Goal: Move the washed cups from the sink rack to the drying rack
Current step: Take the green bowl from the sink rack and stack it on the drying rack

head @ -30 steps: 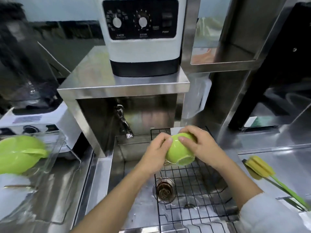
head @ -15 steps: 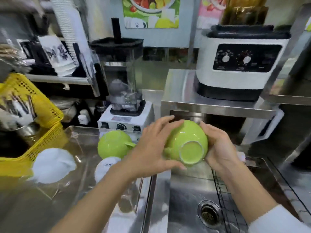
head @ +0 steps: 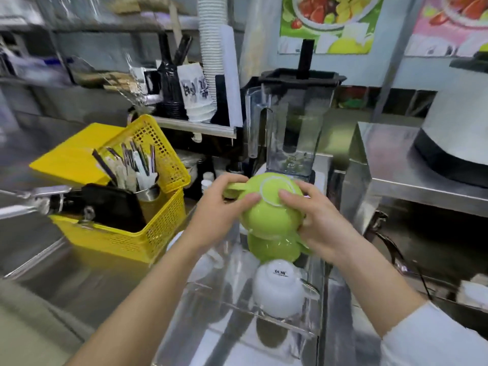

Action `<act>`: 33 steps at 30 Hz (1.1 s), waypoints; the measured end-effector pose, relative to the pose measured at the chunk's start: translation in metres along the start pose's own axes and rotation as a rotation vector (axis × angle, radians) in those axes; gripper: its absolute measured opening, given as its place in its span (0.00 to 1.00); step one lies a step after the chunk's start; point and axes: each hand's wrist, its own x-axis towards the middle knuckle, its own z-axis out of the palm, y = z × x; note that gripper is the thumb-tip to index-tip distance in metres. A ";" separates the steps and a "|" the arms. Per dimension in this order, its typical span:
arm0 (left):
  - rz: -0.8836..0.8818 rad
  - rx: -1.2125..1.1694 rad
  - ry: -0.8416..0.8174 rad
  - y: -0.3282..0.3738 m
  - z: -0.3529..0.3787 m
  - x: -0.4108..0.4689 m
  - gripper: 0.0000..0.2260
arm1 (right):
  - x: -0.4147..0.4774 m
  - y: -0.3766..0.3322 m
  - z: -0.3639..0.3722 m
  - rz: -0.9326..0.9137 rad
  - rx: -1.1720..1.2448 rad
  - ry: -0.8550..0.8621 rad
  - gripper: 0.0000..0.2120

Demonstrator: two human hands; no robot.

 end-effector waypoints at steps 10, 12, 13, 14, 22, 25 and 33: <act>-0.215 0.212 -0.065 -0.028 -0.059 0.049 0.13 | 0.066 0.021 0.041 0.034 -0.422 -0.122 0.39; -0.235 0.190 -0.072 -0.038 -0.063 0.051 0.13 | 0.075 0.025 0.043 0.031 -0.573 -0.101 0.45; -0.243 0.182 -0.068 -0.042 -0.066 0.051 0.12 | 0.078 0.026 0.044 0.030 -0.641 -0.095 0.45; -0.249 0.177 -0.064 -0.045 -0.068 0.051 0.11 | 0.079 0.027 0.045 0.028 -0.701 -0.087 0.43; -0.245 0.296 -0.206 -0.064 -0.077 0.055 0.15 | 0.077 0.044 0.049 -0.010 -1.423 0.023 0.43; -0.247 0.374 -0.270 -0.073 -0.080 0.056 0.17 | 0.073 0.044 0.050 -0.046 -1.499 0.000 0.36; -0.270 0.418 -0.362 -0.088 -0.083 0.053 0.16 | 0.079 0.056 0.047 -0.123 -1.715 -0.001 0.33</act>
